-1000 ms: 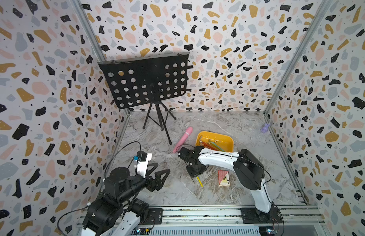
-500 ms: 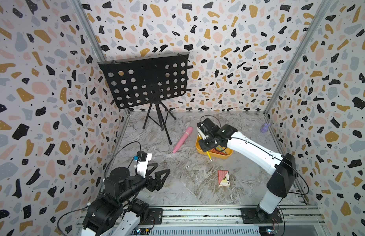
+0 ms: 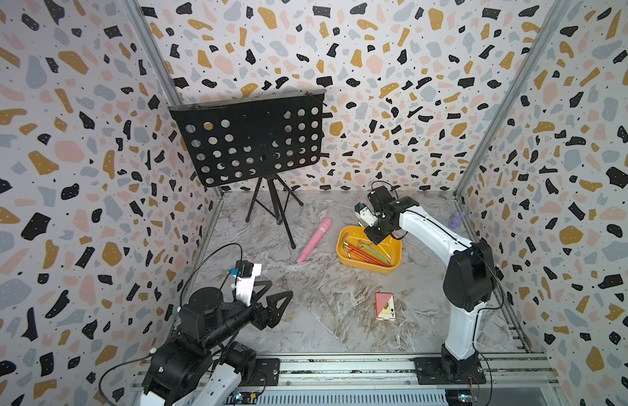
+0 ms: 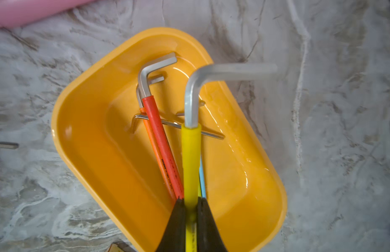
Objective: Put the hex key on the desktop into the storage box
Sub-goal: Place the Allen key in the storage box.
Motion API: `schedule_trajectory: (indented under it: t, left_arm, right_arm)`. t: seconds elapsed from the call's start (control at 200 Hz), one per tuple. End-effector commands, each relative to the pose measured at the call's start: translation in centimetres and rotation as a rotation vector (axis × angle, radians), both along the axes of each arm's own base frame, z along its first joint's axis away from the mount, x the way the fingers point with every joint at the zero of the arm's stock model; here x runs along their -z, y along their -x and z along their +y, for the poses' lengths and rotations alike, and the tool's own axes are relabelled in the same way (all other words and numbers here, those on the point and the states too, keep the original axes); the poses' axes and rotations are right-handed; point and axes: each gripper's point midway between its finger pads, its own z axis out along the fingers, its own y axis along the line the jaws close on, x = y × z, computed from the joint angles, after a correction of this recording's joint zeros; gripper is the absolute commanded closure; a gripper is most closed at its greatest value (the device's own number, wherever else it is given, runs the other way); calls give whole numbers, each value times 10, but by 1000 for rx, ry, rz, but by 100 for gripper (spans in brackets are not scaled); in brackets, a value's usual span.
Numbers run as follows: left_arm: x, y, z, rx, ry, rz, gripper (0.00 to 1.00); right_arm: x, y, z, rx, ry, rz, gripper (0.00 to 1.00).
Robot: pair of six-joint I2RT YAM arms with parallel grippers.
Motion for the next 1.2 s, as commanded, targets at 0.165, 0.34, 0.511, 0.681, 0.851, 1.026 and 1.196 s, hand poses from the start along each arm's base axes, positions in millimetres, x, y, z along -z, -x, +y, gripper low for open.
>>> schedule_trajectory:
  t: [0.165,0.34,0.511,0.681,0.851,1.026,1.196]
  left_arm:
    - [-2,-7,-2,-10,9,-11,14]
    - [-1,-7,-1,-11,8,-10,14]
    - [-1,-8,-2,-11,5,-9,14]
    - [-1,-8,-2,-10,6,-8,14]
    - [-1,-8,-2,-11,5,-8,14]
    - [-1,-8,-1,-13,5,-10,14]
    - [-1,-8,-2,-10,6,-9,14]
  right_arm:
    - [18,-3,-1,-84,82,50,100]
    - [39,-2,-3,-72,107,100,100]
    - [51,0,-1,-43,103,143,100]
    - [55,-2,-1,-21,103,151,100]
    - [56,-2,-2,-4,113,156,92]
    - [49,-2,-1,13,97,149,78]
    - [36,-5,-1,27,84,121,74]
